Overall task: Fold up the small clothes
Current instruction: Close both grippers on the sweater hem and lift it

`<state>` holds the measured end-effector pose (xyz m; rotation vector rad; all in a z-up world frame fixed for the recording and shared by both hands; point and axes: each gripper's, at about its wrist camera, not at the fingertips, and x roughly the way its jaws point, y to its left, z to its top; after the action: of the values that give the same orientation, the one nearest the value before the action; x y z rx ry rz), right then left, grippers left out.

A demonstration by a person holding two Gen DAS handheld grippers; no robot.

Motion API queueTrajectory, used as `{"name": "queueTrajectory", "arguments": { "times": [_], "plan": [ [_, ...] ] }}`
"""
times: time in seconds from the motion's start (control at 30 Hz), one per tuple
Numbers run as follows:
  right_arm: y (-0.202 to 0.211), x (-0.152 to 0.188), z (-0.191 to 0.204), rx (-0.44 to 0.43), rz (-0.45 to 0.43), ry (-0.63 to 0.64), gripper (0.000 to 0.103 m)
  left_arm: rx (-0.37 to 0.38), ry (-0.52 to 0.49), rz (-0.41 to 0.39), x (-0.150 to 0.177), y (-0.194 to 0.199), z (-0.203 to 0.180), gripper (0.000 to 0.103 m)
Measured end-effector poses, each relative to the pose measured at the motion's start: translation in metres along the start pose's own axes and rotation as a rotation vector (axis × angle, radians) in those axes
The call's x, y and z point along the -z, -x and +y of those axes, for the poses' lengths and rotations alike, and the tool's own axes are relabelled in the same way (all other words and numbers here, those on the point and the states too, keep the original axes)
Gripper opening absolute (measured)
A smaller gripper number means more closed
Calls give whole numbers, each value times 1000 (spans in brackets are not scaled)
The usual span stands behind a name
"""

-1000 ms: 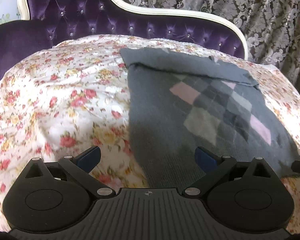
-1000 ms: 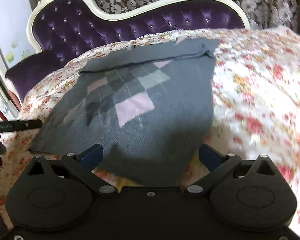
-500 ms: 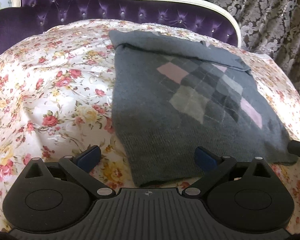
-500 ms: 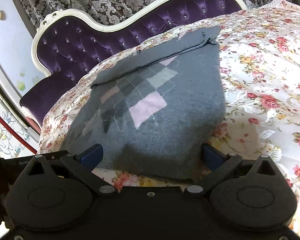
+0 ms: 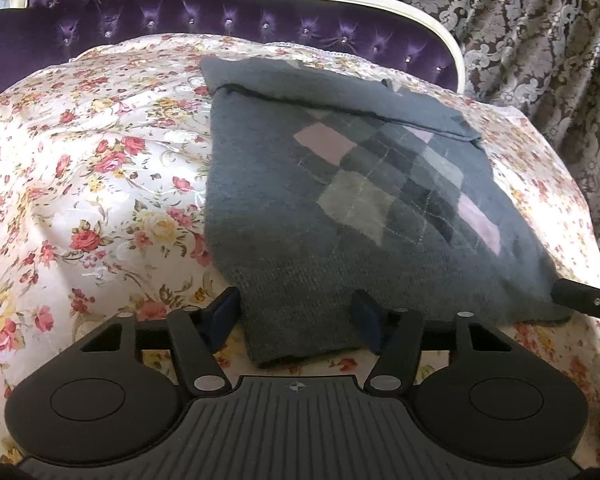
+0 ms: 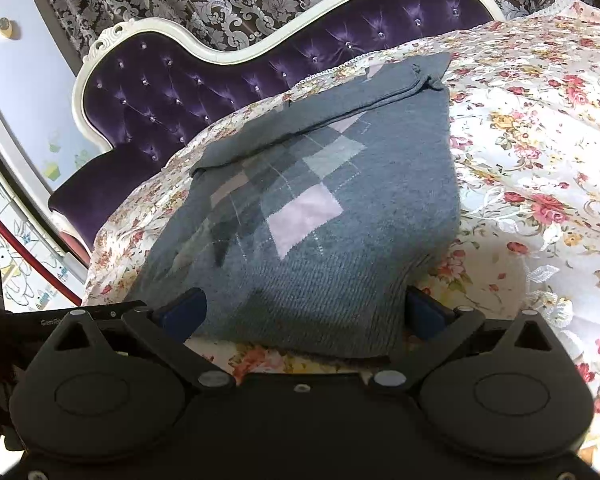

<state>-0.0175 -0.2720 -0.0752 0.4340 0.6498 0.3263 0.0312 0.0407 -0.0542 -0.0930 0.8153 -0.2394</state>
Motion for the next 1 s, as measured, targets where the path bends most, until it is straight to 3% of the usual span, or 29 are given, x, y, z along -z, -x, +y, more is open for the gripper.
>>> {"name": "queueTrajectory", "arguments": {
  "times": [0.07,0.1,0.13,0.17,0.2,0.23,0.4,0.53,0.73,1.0],
  "plan": [
    [1,0,-1,6,-3,-3,96,3,17,-5,1,2,2,47],
    [1,0,-1,14,-4,1,85,7,27,-9,1,2,3,42],
    [1,0,0,27,-5,7,68,9,35,-13,2,2,4,35],
    [1,0,-1,41,-4,12,60,14,38,-18,3,2,5,27],
    [-1,-1,-1,57,3,12,41,21,43,-22,2,3,5,7],
    [-2,-2,-3,70,8,7,19,42,57,-23,2,2,7,6],
    [6,-7,-5,59,-24,-19,14,56,93,-69,-5,12,9,6],
    [20,-22,-3,11,-95,-52,14,85,110,-155,-27,31,10,6],
    [24,-67,1,-71,-203,-68,14,134,70,-286,-80,43,3,6],
    [-8,-144,3,-102,-300,-29,14,166,48,-375,-155,20,2,6]
  ]
}}
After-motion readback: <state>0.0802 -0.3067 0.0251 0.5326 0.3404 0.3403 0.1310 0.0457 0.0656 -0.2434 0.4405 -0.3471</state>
